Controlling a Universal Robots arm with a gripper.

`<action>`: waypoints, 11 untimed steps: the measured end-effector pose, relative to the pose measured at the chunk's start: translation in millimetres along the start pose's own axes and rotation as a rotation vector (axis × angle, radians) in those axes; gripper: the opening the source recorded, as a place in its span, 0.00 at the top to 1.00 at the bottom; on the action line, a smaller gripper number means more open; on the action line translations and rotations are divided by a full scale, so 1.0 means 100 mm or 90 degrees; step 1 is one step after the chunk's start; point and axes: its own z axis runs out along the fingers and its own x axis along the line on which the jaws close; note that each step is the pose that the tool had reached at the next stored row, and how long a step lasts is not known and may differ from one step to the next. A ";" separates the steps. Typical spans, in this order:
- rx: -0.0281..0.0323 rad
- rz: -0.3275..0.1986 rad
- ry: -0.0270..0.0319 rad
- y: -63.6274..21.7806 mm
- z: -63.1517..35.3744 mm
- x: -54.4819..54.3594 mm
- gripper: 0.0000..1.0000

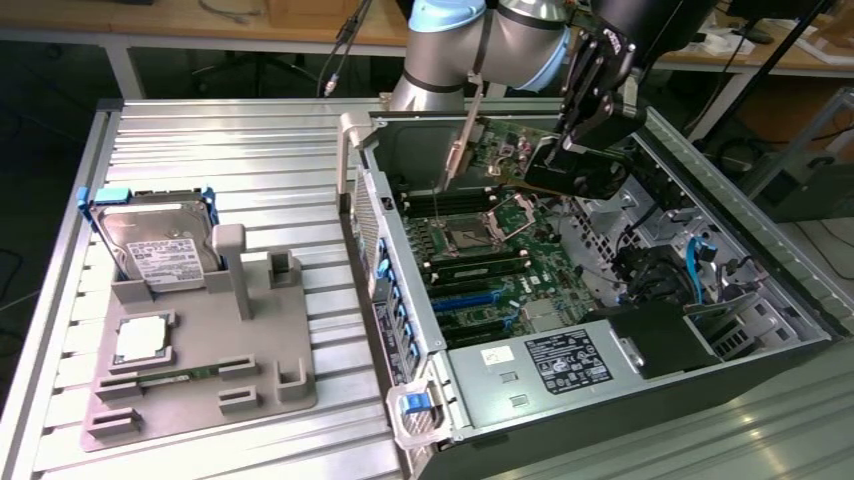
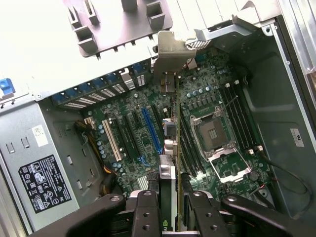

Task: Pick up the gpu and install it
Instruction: 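Insert the gpu into the slot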

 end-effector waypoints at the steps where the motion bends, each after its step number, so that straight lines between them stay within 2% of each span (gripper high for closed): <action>1: 0.0000 0.000 0.0000 0.000 0.000 0.00 0.73; 11: -0.0001 -0.004 0.0002 -0.001 0.000 0.00 0.73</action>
